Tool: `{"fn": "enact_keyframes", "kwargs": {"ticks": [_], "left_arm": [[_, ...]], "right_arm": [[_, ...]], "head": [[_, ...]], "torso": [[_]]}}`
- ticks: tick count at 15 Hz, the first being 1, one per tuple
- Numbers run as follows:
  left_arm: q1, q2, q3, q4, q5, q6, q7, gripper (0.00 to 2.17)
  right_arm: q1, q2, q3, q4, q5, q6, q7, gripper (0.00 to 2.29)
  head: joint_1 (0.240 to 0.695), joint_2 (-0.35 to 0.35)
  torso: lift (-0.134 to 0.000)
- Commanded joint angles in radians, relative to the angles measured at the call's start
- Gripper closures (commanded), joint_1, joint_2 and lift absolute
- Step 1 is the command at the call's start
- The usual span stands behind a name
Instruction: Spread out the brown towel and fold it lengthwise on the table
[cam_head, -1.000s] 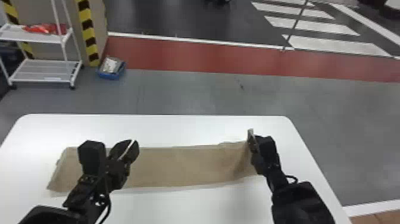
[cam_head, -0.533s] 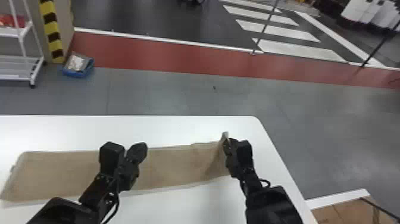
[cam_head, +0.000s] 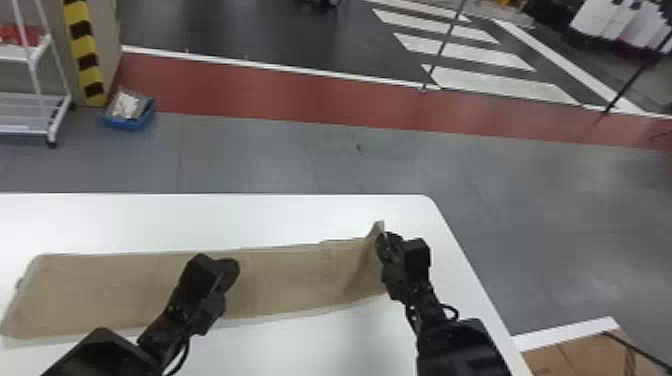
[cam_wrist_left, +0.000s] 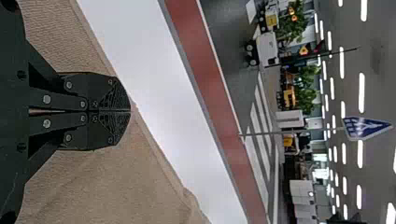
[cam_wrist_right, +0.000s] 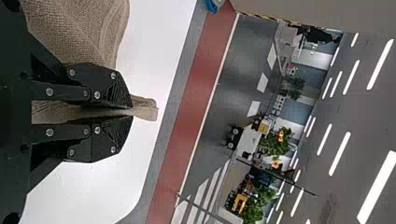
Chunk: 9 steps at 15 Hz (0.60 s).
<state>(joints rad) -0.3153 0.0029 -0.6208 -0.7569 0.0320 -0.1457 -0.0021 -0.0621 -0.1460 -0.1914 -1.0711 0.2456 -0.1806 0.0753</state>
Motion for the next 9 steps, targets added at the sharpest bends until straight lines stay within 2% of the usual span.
{"fn": "enact_keyframes", "kwargs": {"ticks": [1,4,9], "left_arm": [[-0.001,-0.006,-0.002,-0.001,-0.027,0.105,0.01,1.26],[0.001,-0.006,0.006,-0.01,-0.024,0.179,0.013,1.26],[0.002,-0.006,0.012,-0.027,-0.02,0.185,0.002,1.26]], "right_arm": [[-0.001,-0.001,0.0,-0.001,-0.006,-0.013,0.0,1.0],[-0.012,-0.006,0.001,0.003,-0.008,-0.013,0.0,1.0],[-0.027,-0.004,0.007,0.002,-0.008,-0.013,0.0,1.0]], "head": [[0.695,-0.35],[0.695,-0.35],[0.695,-0.35]], "torso": [[0.0],[0.0],[0.0]]}}
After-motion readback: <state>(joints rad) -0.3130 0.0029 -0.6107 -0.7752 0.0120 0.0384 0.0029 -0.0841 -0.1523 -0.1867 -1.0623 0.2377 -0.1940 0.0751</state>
